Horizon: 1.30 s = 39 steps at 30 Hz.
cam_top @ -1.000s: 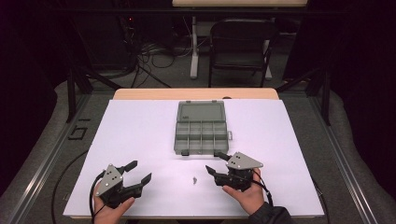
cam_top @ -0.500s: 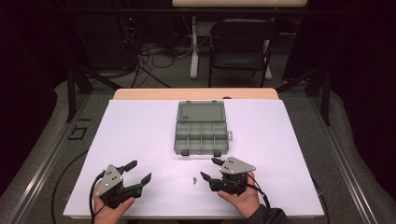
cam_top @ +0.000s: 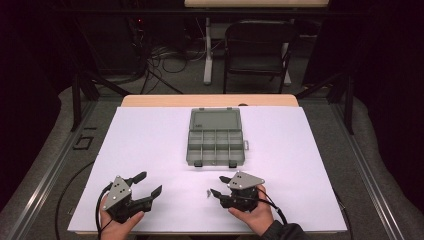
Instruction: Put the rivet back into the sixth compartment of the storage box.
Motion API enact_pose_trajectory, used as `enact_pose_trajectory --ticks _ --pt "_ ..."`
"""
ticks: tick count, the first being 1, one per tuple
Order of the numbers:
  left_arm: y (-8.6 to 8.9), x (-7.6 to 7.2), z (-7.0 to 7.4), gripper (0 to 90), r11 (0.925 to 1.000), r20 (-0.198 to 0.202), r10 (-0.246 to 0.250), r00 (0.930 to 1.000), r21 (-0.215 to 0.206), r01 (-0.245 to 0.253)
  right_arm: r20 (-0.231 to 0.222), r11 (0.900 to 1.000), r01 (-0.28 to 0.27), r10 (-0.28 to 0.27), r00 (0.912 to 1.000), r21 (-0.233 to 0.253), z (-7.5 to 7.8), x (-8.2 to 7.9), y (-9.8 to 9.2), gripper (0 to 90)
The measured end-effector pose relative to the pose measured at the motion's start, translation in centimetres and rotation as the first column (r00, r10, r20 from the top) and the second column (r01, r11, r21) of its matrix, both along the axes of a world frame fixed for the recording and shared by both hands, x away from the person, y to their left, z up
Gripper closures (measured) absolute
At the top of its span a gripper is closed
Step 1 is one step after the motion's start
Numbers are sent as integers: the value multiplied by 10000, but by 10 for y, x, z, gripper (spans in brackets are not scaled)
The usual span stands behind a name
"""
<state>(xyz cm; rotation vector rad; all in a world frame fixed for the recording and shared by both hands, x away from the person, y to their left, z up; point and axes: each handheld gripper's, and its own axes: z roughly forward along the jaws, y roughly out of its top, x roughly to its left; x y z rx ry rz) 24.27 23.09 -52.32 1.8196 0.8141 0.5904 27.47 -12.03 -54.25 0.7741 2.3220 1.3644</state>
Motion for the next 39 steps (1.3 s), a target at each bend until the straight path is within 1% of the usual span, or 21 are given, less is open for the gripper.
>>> enact_pose_trajectory --ticks 1,4,5,6,8,9,16,18,19,21,22,26,31,33,39 --pt "0 0 0 294 10000 0 0 10000 0 0 -70 9999 -84 83 9999 -103 -1 1 2 506" --pt "0 0 0 294 10000 7 -5 10000 11 5 -211 9997 -199 196 9996 -158 -5 3 8 544" --pt "0 0 0 294 10000 7 -5 10000 11 5 -211 9997 -199 196 9996 -158 -5 3 8 544" --pt "0 0 0 294 10000 0 -1 10000 19 1 -291 9992 -287 279 9992 -274 -7 6 12 571" --pt "0 0 0 294 10000 3 5 10000 15 -5 -365 9989 -314 301 9989 -347 -8 7 14 584" --pt "0 0 0 294 10000 -30 -21 10000 37 21 -488 9987 -376 358 9982 -353 -9 10 16 600" --pt "0 0 0 294 10000 -14 -8 10000 45 8 -773 9981 -462 431 9961 -397 -11 16 23 636" --pt "0 0 0 294 10000 -20 -5 10000 50 5 -945 9973 -555 507 9942 -491 -15 19 25 653" --pt "0 1 0 294 10000 -18 -7 10000 54 8 -945 9973 -555 507 9942 -491 -15 19 25 653" --pt "0 1 0 294 10000 -47 -17 10000 70 17 -1125 9970 -550 485 9925 -553 -17 20 27 672" --pt "0 1 0 294 10000 -46 -10 10000 63 10 -1181 9970 -598 536 9916 -491 -18 21 27 678" --pt "0 1 0 294 10000 -45 -10 10000 76 10 -1464 9963 -688 607 9874 -513 -20 22 30 700" --pt "0 1 0 294 10000 -38 14 10000 67 -14 -1582 9952 -727 616 9855 -654 -23 22 32 714" --pt "0 1 -1 294 10000 0 44 10000 21 -44 -1598 9955 -687 576 9855 -652 -24 22 33 724" --pt "0 1 0 294 10000 -38 -3 10000 87 4 -1687 9956 -679 563 9841 -641 -24 23 33 751"
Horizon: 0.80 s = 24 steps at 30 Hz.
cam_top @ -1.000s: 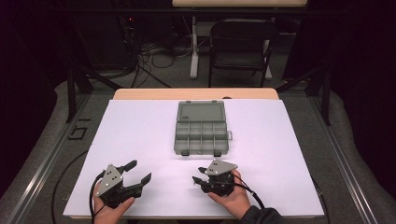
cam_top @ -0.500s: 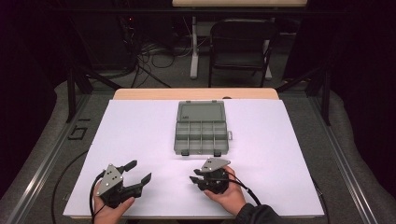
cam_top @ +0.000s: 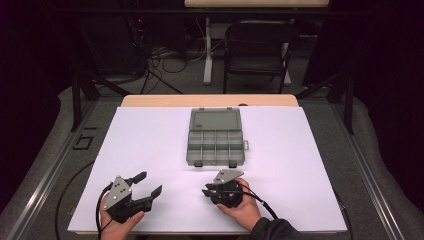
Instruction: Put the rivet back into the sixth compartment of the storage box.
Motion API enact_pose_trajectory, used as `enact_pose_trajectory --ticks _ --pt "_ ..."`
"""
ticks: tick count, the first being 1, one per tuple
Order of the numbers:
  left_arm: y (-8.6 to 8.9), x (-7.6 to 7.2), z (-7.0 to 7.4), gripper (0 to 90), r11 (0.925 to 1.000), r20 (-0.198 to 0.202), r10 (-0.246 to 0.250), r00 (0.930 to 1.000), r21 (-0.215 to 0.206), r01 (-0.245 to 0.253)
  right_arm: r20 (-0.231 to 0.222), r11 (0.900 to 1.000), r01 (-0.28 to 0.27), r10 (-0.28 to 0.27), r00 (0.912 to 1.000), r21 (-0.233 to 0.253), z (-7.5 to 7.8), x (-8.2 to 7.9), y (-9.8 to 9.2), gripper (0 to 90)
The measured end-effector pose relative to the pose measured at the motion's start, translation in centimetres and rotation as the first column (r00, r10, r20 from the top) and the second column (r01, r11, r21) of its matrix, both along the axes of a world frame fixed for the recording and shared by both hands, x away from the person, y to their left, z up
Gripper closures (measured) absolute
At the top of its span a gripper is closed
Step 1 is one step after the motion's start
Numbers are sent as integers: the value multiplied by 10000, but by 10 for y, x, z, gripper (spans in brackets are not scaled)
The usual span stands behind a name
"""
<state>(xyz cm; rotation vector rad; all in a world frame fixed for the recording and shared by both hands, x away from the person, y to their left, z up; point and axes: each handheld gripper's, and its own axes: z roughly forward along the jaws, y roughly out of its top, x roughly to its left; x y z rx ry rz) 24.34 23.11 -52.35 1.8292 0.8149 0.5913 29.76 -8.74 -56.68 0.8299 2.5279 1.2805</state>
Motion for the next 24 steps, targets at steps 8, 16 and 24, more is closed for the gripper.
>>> enact_pose_trajectory --ticks 8,16,24 --pt "0 0 0 294 10000 50 13 10000 -37 -13 -119 9999 -13 12 9999 -128 -2 1 1 793" --pt "0 0 0 294 10000 49 11 10000 -36 -11 -38 10000 47 -47 10000 -8 -3 1 2 798" --pt "0 0 0 294 10000 44 7 10000 -28 -6 -56 10000 41 -42 10000 -86 -2 0 2 799"
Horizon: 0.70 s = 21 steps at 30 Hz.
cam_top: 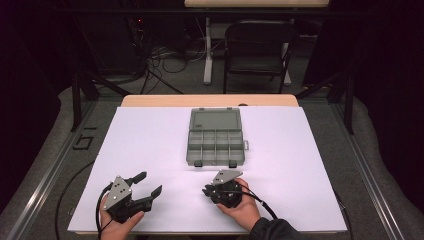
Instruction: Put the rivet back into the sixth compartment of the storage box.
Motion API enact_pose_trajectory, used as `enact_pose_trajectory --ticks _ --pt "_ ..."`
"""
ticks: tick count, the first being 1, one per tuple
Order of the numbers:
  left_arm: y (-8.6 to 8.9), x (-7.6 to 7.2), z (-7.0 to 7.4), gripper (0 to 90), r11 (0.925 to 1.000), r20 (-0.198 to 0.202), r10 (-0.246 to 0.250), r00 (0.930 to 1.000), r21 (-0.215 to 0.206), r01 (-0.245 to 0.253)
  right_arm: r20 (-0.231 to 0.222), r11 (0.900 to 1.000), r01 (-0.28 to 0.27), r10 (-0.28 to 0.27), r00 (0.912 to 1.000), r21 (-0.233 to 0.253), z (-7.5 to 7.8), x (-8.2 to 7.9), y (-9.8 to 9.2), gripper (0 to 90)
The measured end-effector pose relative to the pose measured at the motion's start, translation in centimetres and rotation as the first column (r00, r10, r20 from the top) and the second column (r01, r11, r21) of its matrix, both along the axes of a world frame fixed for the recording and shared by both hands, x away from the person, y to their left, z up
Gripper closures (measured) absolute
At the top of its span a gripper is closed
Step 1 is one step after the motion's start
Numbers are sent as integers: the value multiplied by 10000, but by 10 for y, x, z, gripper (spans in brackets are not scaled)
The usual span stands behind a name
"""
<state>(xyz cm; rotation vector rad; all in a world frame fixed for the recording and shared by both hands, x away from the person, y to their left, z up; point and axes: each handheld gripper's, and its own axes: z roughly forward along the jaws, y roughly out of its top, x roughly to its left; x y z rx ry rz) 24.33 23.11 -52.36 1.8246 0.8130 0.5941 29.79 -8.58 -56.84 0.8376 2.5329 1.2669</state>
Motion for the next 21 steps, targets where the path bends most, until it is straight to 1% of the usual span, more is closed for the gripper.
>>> enact_pose_trajectory --ticks 6,7,8,10,11,12,14,20,21 --pt "0 0 0 294 10000 7 2 10000 -15 -2 44 10000 30 -30 10000 23 1 0 0 800" --pt "0 0 0 294 10000 1 3 10000 -14 -3 128 9999 72 -73 9999 97 1 0 0 800" --pt "0 0 0 294 10000 1 3 10000 -14 -3 45 10000 -13 13 10000 26 2 0 -1 800" --pt "0 0 0 294 10000 -1 6 10000 -19 -6 93 9999 35 -36 10000 95 2 -1 -1 800" --pt "0 0 0 294 10000 -9 14 10000 -24 -14 226 9996 38 -43 9997 264 2 0 -1 800" --pt "0 0 0 294 10000 4 10 10000 -16 -10 129 9999 25 -27 9999 158 4 -1 -1 800" --pt "0 0 0 294 10000 3 9 10000 -15 -9 157 9998 30 -33 9999 187 4 -1 -2 800" --pt "0 0 0 294 10000 3 11 10000 -21 -11 317 9989 67 -82 9995 456 10 -2 -4 800" --pt "0 0 0 294 10000 -6 18 10000 -30 -18 369 9986 78 -98 9993 523 13 -3 -5 800"
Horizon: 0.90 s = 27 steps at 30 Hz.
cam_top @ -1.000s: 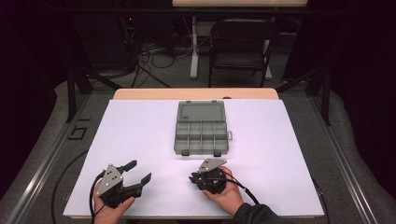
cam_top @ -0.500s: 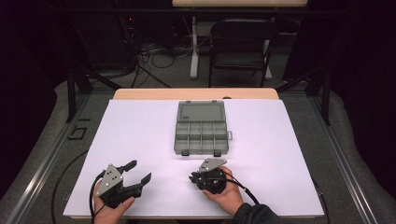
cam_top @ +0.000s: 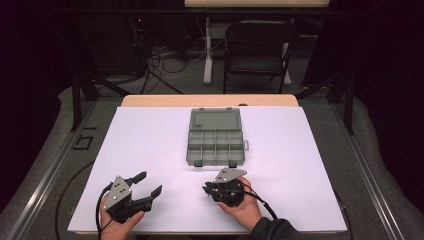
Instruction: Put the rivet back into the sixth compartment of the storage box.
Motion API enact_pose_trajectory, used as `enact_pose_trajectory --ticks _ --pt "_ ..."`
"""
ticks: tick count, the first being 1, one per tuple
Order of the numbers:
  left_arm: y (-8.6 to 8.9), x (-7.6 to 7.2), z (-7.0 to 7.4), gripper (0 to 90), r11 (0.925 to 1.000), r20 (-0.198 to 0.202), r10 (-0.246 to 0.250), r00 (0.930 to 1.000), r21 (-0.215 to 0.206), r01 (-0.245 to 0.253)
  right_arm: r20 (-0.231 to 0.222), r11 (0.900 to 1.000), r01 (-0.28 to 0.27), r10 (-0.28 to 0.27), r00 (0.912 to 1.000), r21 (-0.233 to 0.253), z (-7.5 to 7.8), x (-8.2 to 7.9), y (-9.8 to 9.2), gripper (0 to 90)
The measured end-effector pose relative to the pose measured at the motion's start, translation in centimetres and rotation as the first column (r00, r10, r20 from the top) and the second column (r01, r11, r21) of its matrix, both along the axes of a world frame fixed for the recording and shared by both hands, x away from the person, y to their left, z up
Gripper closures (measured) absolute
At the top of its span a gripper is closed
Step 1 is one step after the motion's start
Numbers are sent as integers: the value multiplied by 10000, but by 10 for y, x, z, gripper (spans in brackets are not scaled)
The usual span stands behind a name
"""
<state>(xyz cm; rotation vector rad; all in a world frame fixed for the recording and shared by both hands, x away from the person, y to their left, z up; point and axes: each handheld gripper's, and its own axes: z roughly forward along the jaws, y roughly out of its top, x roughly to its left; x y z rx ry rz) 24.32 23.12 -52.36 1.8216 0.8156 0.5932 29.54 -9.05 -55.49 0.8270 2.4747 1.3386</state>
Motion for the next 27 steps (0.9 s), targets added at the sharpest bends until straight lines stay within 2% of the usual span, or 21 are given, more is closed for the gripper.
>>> enact_pose_trajectory --ticks 9,16,27 --pt "0 0 0 294 10000 -14 11 10000 -25 -12 389 9998 -21 13 9992 187 13 -4 -2 800" --pt "0 0 0 294 10000 -8 10 10000 44 -10 728 9985 91 -130 9973 538 24 -3 -8 800" --pt "0 0 0 294 10000 25 19 10000 8 -20 932 9969 245 -315 9951 753 36 -3 -15 800"
